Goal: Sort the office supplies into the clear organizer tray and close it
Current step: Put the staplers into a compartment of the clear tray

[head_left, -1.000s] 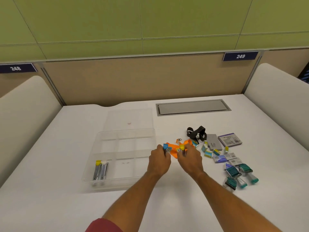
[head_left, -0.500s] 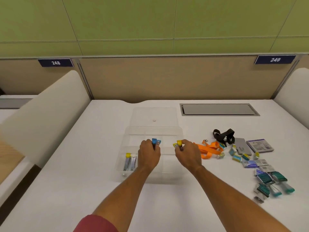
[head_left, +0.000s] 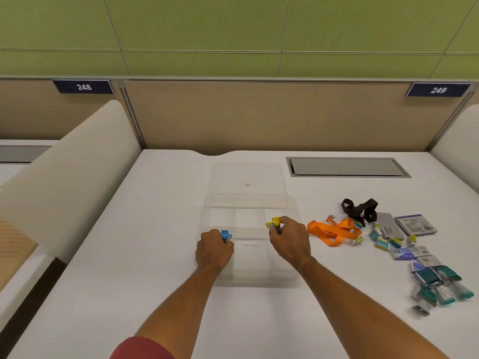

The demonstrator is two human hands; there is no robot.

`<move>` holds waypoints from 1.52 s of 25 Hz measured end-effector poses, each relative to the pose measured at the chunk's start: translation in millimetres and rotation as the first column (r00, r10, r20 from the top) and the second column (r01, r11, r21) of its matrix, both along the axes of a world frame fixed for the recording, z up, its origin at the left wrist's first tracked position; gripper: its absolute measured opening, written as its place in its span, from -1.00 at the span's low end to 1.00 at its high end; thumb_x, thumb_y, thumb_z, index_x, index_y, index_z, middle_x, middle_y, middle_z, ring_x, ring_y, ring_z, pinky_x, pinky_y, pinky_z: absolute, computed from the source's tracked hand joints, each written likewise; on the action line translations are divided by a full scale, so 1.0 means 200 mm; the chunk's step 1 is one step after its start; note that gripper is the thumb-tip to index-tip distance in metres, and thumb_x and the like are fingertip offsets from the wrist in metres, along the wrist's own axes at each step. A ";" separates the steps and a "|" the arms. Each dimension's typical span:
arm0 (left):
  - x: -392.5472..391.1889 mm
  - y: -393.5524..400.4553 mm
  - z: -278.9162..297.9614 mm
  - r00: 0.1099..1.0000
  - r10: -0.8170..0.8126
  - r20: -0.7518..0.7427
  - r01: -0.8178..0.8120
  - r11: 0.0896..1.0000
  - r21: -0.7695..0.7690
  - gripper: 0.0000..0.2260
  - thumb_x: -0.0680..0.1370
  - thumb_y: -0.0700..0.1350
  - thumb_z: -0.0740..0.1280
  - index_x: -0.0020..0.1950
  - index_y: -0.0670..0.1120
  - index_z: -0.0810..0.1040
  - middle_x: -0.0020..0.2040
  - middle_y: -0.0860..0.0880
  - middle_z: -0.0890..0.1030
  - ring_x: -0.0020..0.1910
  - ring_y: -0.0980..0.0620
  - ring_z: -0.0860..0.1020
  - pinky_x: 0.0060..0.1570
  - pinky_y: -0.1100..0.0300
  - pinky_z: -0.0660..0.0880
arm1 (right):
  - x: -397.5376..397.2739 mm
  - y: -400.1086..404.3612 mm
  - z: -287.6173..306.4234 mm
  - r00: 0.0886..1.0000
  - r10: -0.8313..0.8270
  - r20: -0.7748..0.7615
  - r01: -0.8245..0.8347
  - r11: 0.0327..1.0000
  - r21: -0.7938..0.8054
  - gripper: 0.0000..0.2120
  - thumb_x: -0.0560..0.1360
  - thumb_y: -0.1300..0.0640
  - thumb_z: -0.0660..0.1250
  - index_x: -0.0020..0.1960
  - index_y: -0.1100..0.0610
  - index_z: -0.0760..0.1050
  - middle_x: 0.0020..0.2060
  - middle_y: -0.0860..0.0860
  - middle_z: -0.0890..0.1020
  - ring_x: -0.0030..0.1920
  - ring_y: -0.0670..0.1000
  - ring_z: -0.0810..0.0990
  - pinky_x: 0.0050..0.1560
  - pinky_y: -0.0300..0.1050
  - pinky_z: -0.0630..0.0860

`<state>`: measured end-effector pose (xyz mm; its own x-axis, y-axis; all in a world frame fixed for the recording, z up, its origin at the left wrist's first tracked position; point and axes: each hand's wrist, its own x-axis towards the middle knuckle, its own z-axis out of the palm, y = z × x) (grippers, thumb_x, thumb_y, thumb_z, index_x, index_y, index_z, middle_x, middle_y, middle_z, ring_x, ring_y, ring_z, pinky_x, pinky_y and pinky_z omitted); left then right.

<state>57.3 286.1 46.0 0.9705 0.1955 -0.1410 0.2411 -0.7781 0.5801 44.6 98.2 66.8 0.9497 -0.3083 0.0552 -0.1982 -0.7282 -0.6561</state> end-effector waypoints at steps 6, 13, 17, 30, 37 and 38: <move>0.03 0.02 -0.08 0.986 -0.167 -0.014 0.168 0.979 0.117 -0.82 0.48 -0.10 0.37 0.00 -0.17 0.51 -0.04 -0.13 0.58 -0.07 -0.12 0.60 -0.10 0.07 0.57 | 0.02 0.07 -0.01 1.000 -0.004 -0.016 0.004 1.000 -0.001 -0.84 0.51 0.01 0.30 -0.09 0.10 0.54 -0.31 0.03 0.66 -0.27 0.07 0.63 -0.18 -0.10 0.54; 0.06 0.08 -0.07 0.970 -0.232 -0.070 0.238 0.966 0.101 -0.74 0.39 -0.02 0.44 -0.05 -0.10 0.49 -0.08 -0.07 0.60 -0.13 -0.03 0.59 -0.19 0.22 0.50 | 0.05 0.20 -0.03 0.999 0.028 -0.016 -0.028 0.999 -0.028 -0.79 0.53 -0.03 0.31 0.02 0.10 0.56 -0.24 0.02 0.67 -0.25 0.00 0.60 -0.18 -0.20 0.45; 0.05 0.13 -0.06 0.944 -0.328 0.022 0.314 0.921 0.232 -0.61 0.42 0.09 0.39 0.17 -0.06 0.48 0.10 -0.03 0.55 0.03 0.00 0.53 -0.06 0.20 0.49 | 0.07 0.29 -0.03 0.997 0.075 -0.016 -0.075 0.997 -0.033 -0.73 0.54 -0.05 0.31 0.10 0.12 0.55 -0.19 0.02 0.67 -0.22 -0.02 0.61 -0.13 -0.21 0.50; 0.06 0.51 -0.06 0.929 -0.362 0.077 0.294 0.847 0.442 -0.43 0.60 0.07 0.12 0.56 -0.05 0.04 0.58 -0.12 0.03 0.54 -0.11 0.05 0.47 -0.03 0.09 | 0.06 0.58 0.00 0.894 0.429 -0.128 -0.444 0.888 -0.122 -0.76 0.48 -0.05 0.38 0.09 0.04 0.58 -0.09 -0.01 0.71 -0.09 0.06 0.64 -0.07 -0.10 0.54; 0.05 0.58 -0.08 0.935 -0.341 0.101 0.269 0.863 0.429 -0.51 0.60 -0.04 0.11 0.53 -0.07 0.14 0.56 -0.13 0.13 0.51 -0.10 0.14 0.42 0.00 0.17 | 0.07 0.67 -0.04 0.811 0.493 -0.315 -0.562 0.807 -0.183 -0.78 0.52 0.10 0.36 0.15 0.10 0.58 0.05 0.13 0.64 0.03 0.14 0.61 0.04 -0.05 0.54; 0.04 0.59 -0.08 0.932 -0.346 0.109 0.270 0.862 0.429 -0.51 0.60 -0.04 0.11 0.53 -0.07 0.16 0.55 -0.13 0.15 0.50 -0.10 0.15 0.40 0.00 0.19 | 0.06 0.67 -0.05 0.806 0.493 -0.327 -0.565 0.806 -0.178 -0.79 0.52 0.13 0.34 0.14 0.12 0.58 0.06 0.14 0.64 0.03 0.15 0.61 0.06 -0.04 0.54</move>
<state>65.6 403.7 30.8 0.9913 -0.1153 0.0627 -0.1262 -0.9689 0.2127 57.4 232.3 56.9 0.9495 0.2378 -0.2047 0.1359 -0.8997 -0.4149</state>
